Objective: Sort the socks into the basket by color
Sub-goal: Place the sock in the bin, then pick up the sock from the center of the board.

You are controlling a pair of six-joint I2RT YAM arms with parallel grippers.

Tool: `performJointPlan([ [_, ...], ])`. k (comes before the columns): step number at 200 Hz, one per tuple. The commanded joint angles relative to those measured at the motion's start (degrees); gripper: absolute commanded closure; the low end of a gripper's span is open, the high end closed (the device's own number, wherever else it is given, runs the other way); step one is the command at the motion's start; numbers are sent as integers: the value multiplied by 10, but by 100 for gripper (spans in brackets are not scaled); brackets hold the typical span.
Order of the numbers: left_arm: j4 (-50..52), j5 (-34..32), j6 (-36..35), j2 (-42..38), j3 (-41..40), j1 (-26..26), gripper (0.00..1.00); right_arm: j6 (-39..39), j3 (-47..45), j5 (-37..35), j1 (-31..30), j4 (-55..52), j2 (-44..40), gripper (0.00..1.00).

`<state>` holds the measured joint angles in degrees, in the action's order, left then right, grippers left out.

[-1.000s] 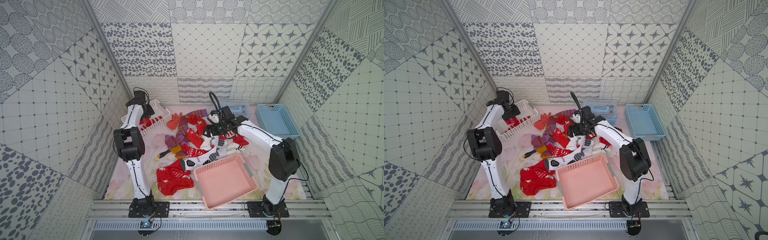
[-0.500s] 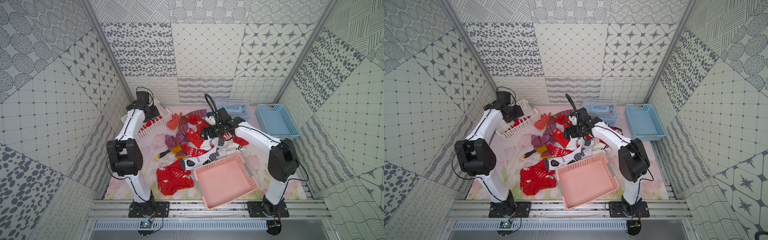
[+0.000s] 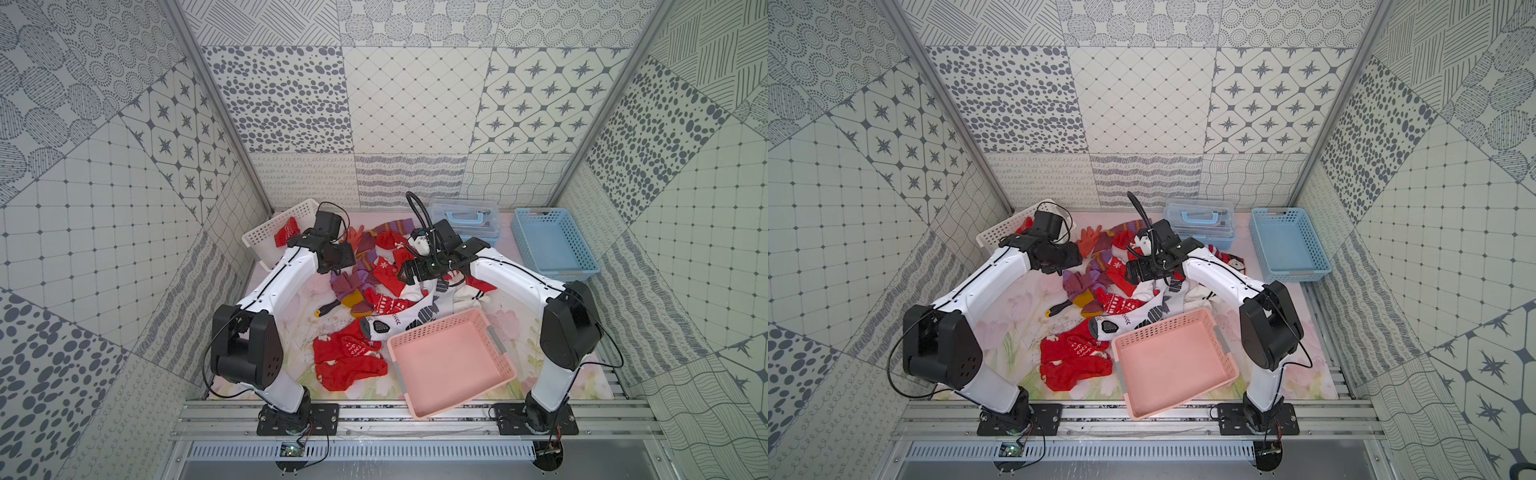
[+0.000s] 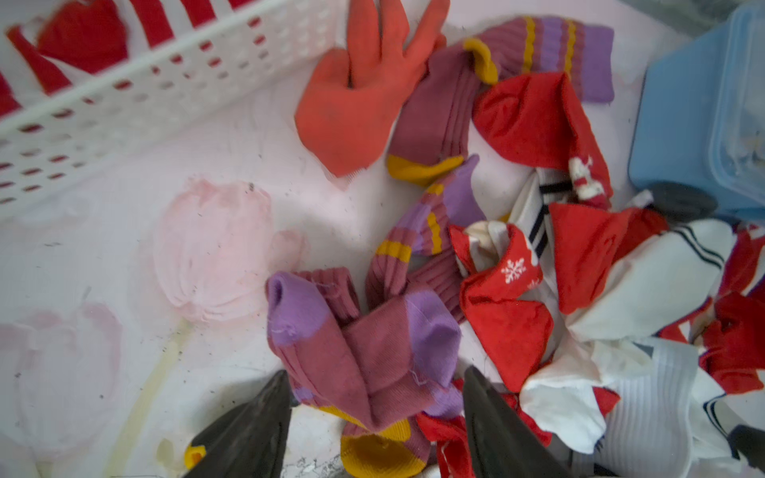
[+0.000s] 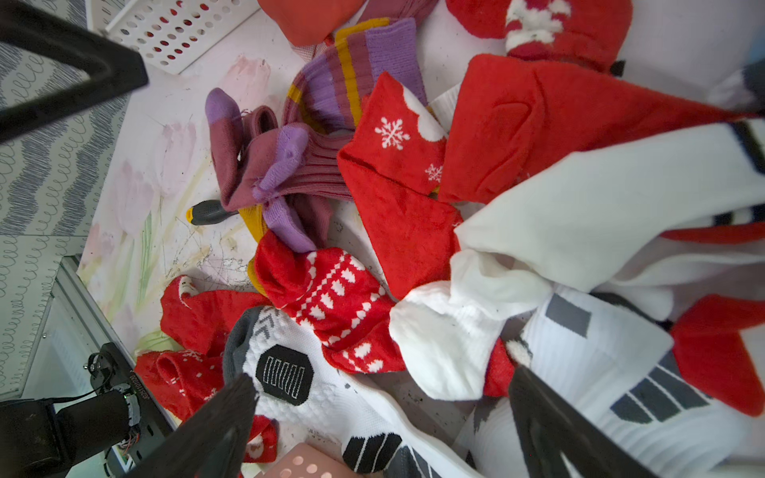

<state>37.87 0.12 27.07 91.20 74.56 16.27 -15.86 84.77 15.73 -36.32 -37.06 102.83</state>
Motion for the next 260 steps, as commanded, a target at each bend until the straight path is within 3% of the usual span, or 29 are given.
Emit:
performJointPlan([
  [1, -24, -3, 57, -10, -45, 62, 34, -6, -15, -13, -3, 10, -30, 2],
  [70, -38, -10, 119, 1, -80, 157, 33, -7, -45, -20, -2, 9, -55, 2],
  [110, -34, -9, 126, 49, -68, 176, 34, -4, -52, -21, -2, 9, -62, 2],
  [160, -23, -19, 128, 96, -63, 178, 43, -1, -66, -23, 2, 11, -73, 2],
  [172, -25, -18, 128, 101, -63, 179, 48, -1, -68, -21, 2, 10, -75, 2],
  [202, -25, -24, 128, 106, -63, 183, 75, -1, -73, -22, 4, 12, -79, 2],
  [235, -9, -36, 115, 88, -51, 195, 97, -1, -77, -21, 5, 14, -82, 2],
  [260, -10, -33, 115, 57, -55, 197, 100, -1, -75, -17, 6, 16, -80, 2],
])
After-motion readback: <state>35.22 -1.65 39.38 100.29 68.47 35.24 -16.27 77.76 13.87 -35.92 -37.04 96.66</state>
